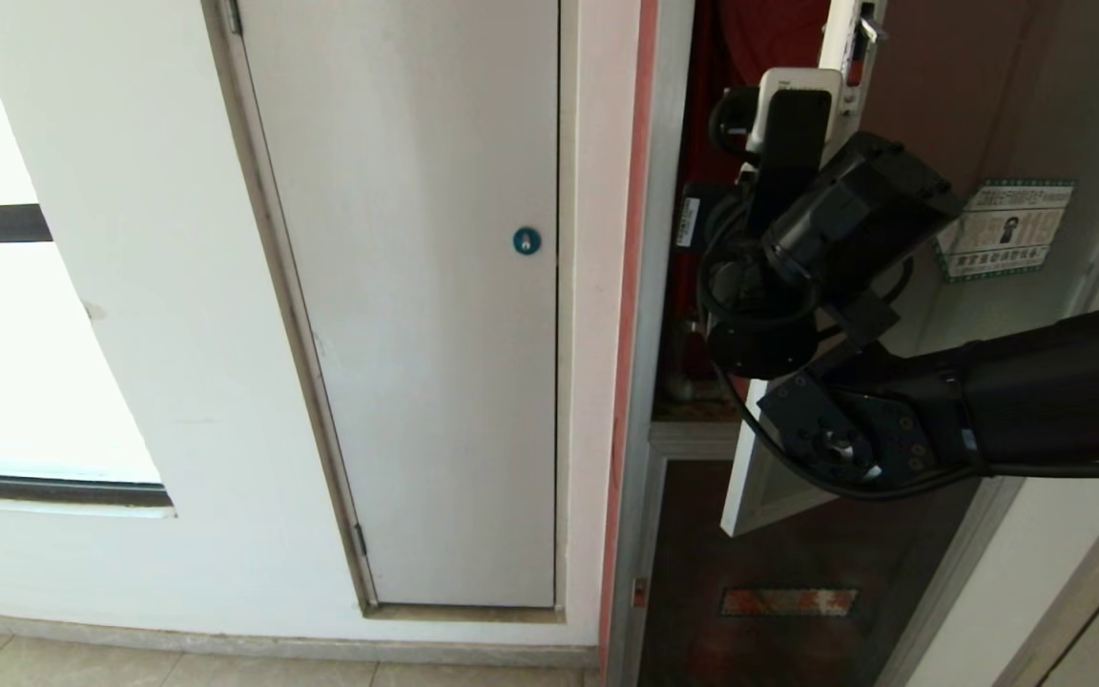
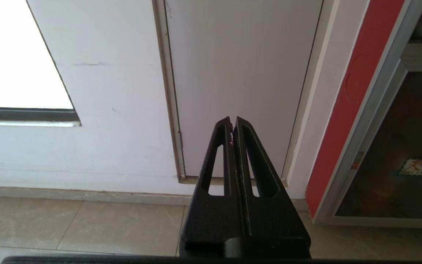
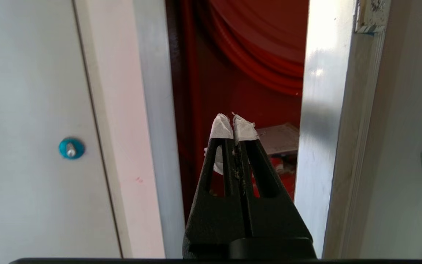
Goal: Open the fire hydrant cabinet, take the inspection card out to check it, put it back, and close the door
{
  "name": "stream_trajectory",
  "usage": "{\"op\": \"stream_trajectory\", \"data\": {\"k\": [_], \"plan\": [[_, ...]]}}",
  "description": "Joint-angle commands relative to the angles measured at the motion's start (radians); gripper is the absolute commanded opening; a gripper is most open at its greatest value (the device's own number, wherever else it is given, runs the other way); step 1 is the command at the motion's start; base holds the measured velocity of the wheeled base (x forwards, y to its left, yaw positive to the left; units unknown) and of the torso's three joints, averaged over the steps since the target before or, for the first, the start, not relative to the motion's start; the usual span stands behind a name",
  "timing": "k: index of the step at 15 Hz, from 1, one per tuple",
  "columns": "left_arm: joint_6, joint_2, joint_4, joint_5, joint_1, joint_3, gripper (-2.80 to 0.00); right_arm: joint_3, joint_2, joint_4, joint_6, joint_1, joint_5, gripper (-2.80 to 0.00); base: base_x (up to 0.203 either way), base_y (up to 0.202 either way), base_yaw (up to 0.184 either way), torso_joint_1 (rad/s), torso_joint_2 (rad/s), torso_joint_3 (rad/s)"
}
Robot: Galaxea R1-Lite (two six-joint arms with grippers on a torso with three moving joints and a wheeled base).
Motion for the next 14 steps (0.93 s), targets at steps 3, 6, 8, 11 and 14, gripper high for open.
{"op": "stream_trajectory", "data": {"k": [3, 6, 8, 11, 14], "plan": [[-0.001, 0.000, 0.000, 0.000, 0.000, 0.000, -2.80, -0.028, 0.014, -0.020, -0.003, -0.024, -0.004, -2.80, 0.000, 0.000, 0.000, 0.000, 0.00, 0.000], [-0.001, 0.000, 0.000, 0.000, 0.000, 0.000, -2.80, -0.028, 0.013, -0.025, -0.003, -0.032, -0.002, -2.80, 0.000, 0.000, 0.000, 0.000, 0.00, 0.000], [-0.001, 0.001, 0.000, 0.000, 0.000, 0.000, -2.80, -0.028, 0.010, -0.025, -0.003, -0.039, -0.004, -2.80, 0.000, 0.000, 0.000, 0.000, 0.00, 0.000], [-0.001, 0.001, 0.000, 0.000, 0.000, 0.000, -2.80, -0.021, -0.012, -0.025, -0.003, -0.038, -0.005, -2.80, 0.000, 0.000, 0.000, 0.000, 0.00, 0.000], [-0.001, 0.001, 0.000, 0.000, 0.000, 0.000, -2.80, -0.010, -0.035, -0.025, -0.003, -0.040, -0.008, -2.80, 0.000, 0.000, 0.000, 0.000, 0.00, 0.000]]}}
